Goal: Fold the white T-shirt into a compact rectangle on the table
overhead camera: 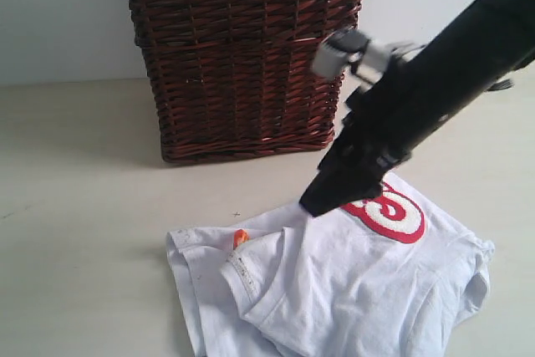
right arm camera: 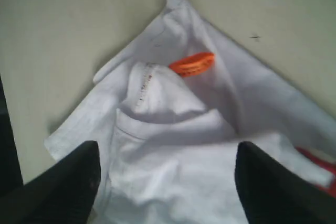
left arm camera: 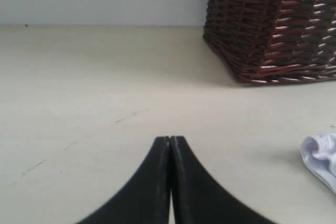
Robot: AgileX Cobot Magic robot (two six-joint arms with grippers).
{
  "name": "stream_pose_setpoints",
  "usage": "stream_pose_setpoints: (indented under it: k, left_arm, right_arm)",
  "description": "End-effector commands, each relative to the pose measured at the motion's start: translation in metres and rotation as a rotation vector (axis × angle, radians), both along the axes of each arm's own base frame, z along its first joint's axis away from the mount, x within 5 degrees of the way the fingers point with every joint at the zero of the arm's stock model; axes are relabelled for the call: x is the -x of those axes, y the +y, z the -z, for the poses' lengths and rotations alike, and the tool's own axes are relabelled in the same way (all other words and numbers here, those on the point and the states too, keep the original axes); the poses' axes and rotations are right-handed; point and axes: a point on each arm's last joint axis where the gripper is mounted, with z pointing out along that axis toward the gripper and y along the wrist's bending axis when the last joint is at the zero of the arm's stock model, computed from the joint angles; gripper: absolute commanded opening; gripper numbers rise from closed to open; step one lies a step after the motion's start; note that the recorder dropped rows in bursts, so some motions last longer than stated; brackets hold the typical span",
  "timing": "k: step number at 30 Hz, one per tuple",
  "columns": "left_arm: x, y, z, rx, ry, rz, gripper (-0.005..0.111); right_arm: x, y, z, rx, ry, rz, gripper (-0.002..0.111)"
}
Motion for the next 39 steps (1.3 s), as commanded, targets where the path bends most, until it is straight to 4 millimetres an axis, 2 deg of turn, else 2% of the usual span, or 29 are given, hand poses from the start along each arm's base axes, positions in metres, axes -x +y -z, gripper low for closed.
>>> stream_pose_setpoints:
  k: [1,5,7,12,15,17,19,22,23,25,33,36,39]
  left_arm:
    - [0.0,-0.001,-0.001,0.008,-0.014,0.008,0.001]
    - [0.0,-0.001,-0.001,0.008,-0.014,0.008,0.001]
    - [0.0,-0.001,-0.001,0.008,-0.014,0.008,0.001]
    - [0.0,-0.001,-0.001,0.008,-0.014,0.008,0.001]
    - [0.0,-0.001,-0.001,0.008,-0.014,0.008,0.001]
    - [0.0,-0.001,-0.001,0.008,-0.014,0.008,0.001]
    - [0.0,-0.001,-0.001,0.008,-0.014,0.008,0.001]
    - [0.0,-0.001,-0.001,0.008,-0.014,0.008,0.001]
    - [0.0,-0.001,-0.001,0.008,-0.014,0.008,0.001]
    - [0.0,-0.001,-0.001,0.008,-0.014,0.008,0.001]
    - [0.0,-0.001,-0.001,0.008,-0.014,0.008,0.001]
    - [0.0,-0.001,-0.001,0.008,-0.014,0.008,0.001]
    - [0.0,-0.001,-0.001,0.008,-0.014,0.008,0.001]
  right_arm:
    - [0.012,0.049,0.04,0.094,-0.064,-0.142,0.07]
    - [0.026,0.081,0.07,0.232,-0.165,-0.25,0.07]
    - [0.032,0.088,0.081,0.314,-0.186,-0.269,0.07]
    - [0.037,0.092,0.107,0.493,-0.212,-0.289,0.07]
    - [0.039,0.093,0.118,0.521,-0.181,-0.281,0.07]
    - [0.039,0.093,0.123,0.529,-0.163,-0.268,0.066]
    - [0.039,0.093,0.123,0.532,-0.154,-0.25,0.055]
    - [0.039,0.092,0.123,0.533,-0.149,-0.243,0.027]
    - [0.04,0.092,0.123,0.535,-0.147,-0.244,0.015]
    - [0.041,0.091,0.121,0.542,-0.136,-0.249,-0.001]
    - [0.045,0.087,0.097,0.536,-0.136,-0.255,0.001]
    - [0.046,0.087,0.096,0.538,-0.141,-0.293,0.017]
    - [0.046,0.088,0.095,0.525,-0.157,-0.319,0.042]
